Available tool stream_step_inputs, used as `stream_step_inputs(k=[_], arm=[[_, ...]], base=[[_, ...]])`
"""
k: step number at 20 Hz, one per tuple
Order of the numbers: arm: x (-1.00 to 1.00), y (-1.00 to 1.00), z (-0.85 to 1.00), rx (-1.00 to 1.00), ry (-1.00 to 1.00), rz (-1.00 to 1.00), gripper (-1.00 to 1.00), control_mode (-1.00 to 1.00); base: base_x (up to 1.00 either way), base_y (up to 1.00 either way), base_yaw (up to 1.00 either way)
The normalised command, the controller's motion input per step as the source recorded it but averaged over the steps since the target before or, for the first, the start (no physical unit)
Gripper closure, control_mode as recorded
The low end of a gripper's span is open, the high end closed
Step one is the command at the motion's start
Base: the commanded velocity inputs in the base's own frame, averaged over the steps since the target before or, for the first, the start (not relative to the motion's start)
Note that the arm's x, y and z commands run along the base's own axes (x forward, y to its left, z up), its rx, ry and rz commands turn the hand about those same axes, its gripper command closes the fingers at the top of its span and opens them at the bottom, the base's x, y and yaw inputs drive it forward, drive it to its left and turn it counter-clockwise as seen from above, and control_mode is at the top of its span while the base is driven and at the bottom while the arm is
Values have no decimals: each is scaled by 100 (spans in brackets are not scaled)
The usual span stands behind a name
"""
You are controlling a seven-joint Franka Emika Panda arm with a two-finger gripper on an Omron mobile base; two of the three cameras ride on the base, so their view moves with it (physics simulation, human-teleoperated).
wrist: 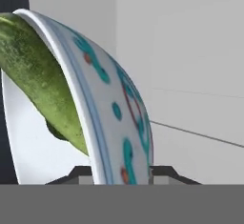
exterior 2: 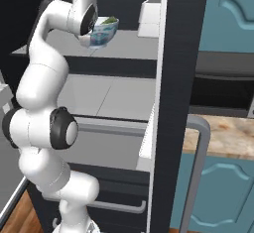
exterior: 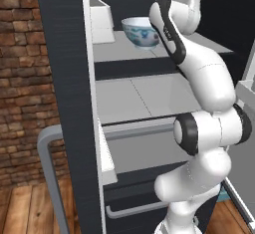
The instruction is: Place the bowl with the cucumber and squash on the top shelf of the fridge. Place the bowl with the steak and chicken drumstick on the second highest shelf of the fridge.
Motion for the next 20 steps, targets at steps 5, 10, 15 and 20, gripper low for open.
stream_step_inputs(k=[5, 10, 15, 20], arm=[[-69, 0, 8, 0, -19, -4, -100, -100], [-100, -7, 8, 0, -22, -11, -100, -100], [-100, -5, -21, 0, -11, -6, -100, -100], [-100, 0, -86, -14, 1, -1, -100, -100]], base=[[0, 0, 0], [0, 0, 0], [0, 0, 0], [0, 0, 0]])
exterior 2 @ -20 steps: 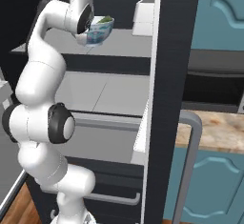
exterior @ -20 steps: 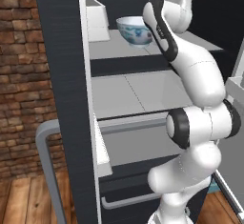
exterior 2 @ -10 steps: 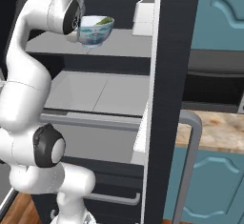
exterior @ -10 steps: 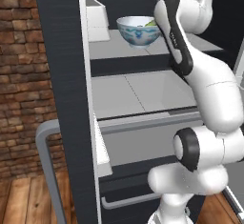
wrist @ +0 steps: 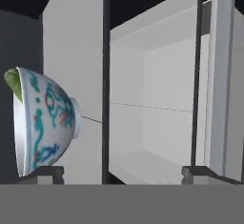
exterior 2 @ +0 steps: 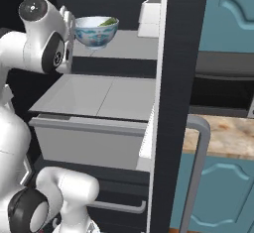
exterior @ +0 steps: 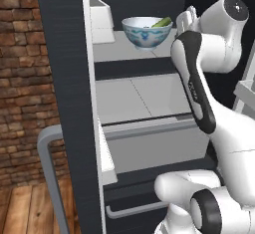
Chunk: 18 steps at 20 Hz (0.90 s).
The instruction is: Place the bowl with the cucumber and squash on the top shelf of the fridge. Place the bowl with the steak and chicken drumstick on the second highest shelf of the fridge.
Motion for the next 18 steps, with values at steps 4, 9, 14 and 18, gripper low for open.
stream_step_inputs(k=[4, 9, 14, 18], arm=[[-100, 0, -100, -25, 22, 0, -100, -100], [-100, -10, -100, -29, 30, 15, -100, -100], [-99, 0, -38, -28, 35, 45, -100, -100], [-77, -3, 0, -15, 29, 62, -100, -100]], base=[[0, 0, 0], [0, 0, 0], [0, 0, 0], [0, 0, 0]])
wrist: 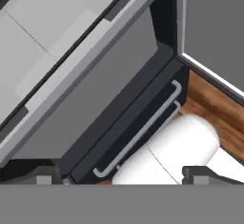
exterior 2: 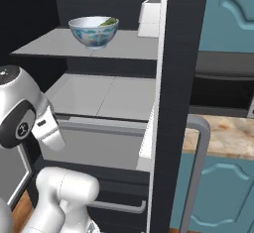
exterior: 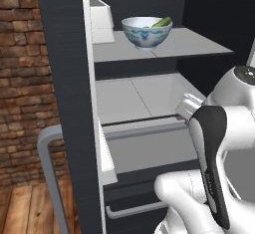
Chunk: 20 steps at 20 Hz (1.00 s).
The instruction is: Place the bowl with the cucumber and squash on the top shelf of the fridge. Place the bowl with the steak and chicken drumstick on the second highest shelf of the fridge.
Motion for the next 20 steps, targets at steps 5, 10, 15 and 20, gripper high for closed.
stream_step_inputs(k=[5, 10, 15, 20], arm=[[-9, -1, 0, 0, 1, 17, -100, -100], [-16, 1, 0, 0, 1, 2, -100, 100], [0, 0, 0, 0, 0, 0, -100, 100], [0, 0, 0, 0, 0, 0, -100, 100]], base=[[0, 0, 0], [-15, 1, 1], [-99, 1, 2], [-100, 0, 0]])
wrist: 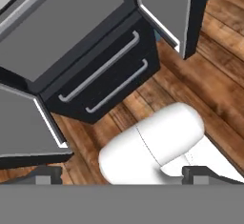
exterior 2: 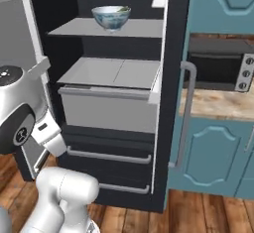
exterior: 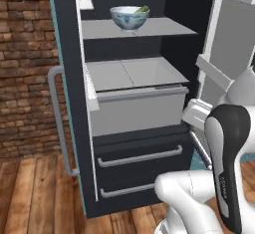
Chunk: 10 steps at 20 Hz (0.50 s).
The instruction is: Place the bowl with the cucumber and squash on the top shelf of the fridge. Place the bowl with the steak and chicken drumstick on the second highest shelf of the fridge.
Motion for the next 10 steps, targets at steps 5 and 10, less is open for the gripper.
stream_step_inputs(k=[5, 10], arm=[[0, 0, 0, 0, 0, 0, -100, 100], [0, 0, 0, 0, 0, 0, -100, 100]], base=[[-96, -4, -48], [-33, -5, -85]])
